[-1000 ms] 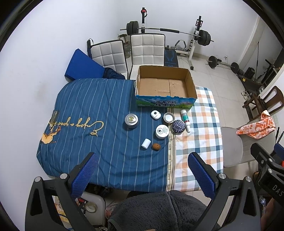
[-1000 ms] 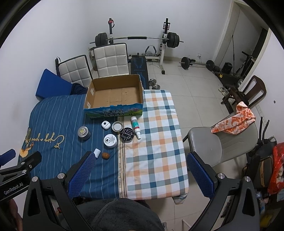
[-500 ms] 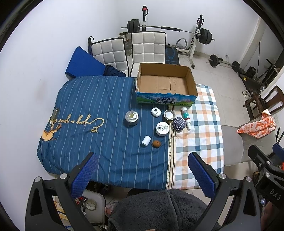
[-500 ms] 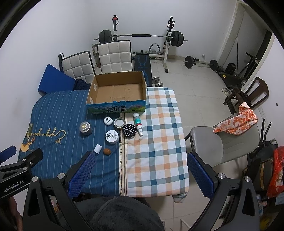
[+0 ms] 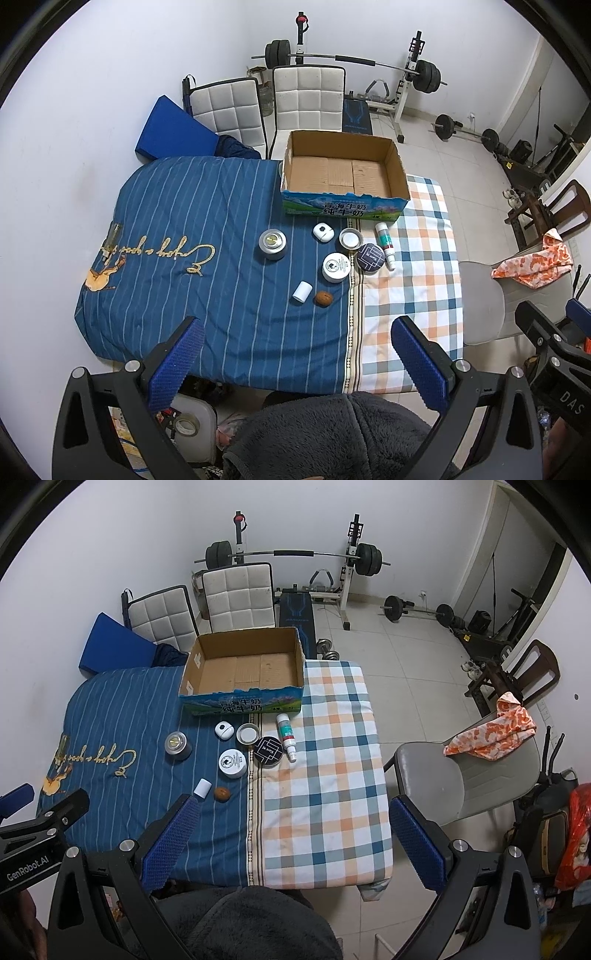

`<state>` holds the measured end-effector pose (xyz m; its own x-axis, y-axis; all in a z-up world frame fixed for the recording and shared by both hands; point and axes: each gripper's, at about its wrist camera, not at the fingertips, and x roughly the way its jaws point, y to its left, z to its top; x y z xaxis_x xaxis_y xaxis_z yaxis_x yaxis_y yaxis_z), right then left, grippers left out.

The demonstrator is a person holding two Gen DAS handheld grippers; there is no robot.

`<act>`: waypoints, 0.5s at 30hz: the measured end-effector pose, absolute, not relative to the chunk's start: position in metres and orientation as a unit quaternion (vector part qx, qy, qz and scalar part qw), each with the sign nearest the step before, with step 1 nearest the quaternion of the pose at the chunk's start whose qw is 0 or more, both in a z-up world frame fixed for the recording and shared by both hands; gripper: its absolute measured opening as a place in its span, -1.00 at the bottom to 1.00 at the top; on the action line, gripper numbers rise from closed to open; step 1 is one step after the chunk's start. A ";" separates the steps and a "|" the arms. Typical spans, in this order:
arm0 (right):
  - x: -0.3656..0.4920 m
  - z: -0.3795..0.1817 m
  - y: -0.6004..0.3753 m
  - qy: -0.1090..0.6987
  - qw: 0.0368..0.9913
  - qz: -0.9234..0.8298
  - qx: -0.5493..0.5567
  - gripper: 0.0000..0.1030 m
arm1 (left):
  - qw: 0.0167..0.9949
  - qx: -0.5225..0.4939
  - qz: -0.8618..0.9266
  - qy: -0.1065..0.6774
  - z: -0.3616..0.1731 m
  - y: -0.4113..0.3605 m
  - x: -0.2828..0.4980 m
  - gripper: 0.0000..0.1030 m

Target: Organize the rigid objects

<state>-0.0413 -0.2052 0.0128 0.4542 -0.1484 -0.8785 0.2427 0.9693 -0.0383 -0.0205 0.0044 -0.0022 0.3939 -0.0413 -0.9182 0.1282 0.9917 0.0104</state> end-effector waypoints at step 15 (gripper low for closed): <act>-0.039 0.009 -0.208 0.512 0.850 -0.114 0.051 1.00 | 0.830 0.038 -0.051 0.553 -0.007 -0.002 -0.017 1.00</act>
